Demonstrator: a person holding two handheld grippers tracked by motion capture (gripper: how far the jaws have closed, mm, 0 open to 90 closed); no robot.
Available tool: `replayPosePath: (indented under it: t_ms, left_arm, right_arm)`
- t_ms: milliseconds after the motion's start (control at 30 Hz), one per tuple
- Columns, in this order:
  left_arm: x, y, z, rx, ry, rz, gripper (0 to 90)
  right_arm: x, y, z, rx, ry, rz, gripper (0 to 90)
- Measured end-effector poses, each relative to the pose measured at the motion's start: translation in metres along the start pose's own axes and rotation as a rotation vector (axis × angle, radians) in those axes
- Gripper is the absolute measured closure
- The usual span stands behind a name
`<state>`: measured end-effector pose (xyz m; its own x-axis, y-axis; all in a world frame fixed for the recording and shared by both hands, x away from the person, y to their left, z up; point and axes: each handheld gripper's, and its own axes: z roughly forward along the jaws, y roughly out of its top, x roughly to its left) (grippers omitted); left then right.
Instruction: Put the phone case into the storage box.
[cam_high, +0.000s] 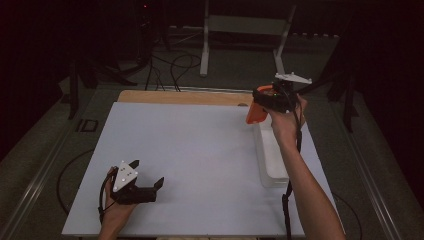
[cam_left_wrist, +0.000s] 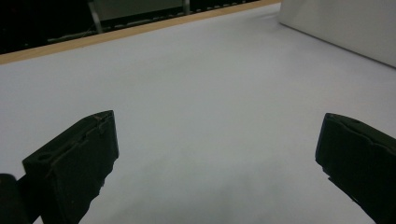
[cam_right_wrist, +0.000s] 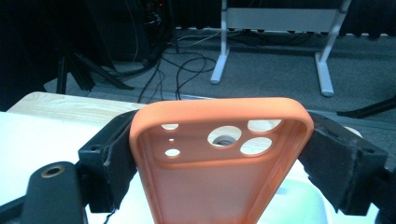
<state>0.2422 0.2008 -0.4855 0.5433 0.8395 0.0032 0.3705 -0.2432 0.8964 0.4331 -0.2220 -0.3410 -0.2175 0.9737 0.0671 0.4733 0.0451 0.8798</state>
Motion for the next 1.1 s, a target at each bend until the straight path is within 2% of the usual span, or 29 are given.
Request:
replayPosePath:
  t_ms: [1100]
  left_arm:
    - [-0.001, 0.0, 0.001, 0.002, -0.005, -0.002, 0.2]
  right_arm:
    - [-0.025, 0.0, -0.001, 0.003, -0.079, 0.036, 16.9]
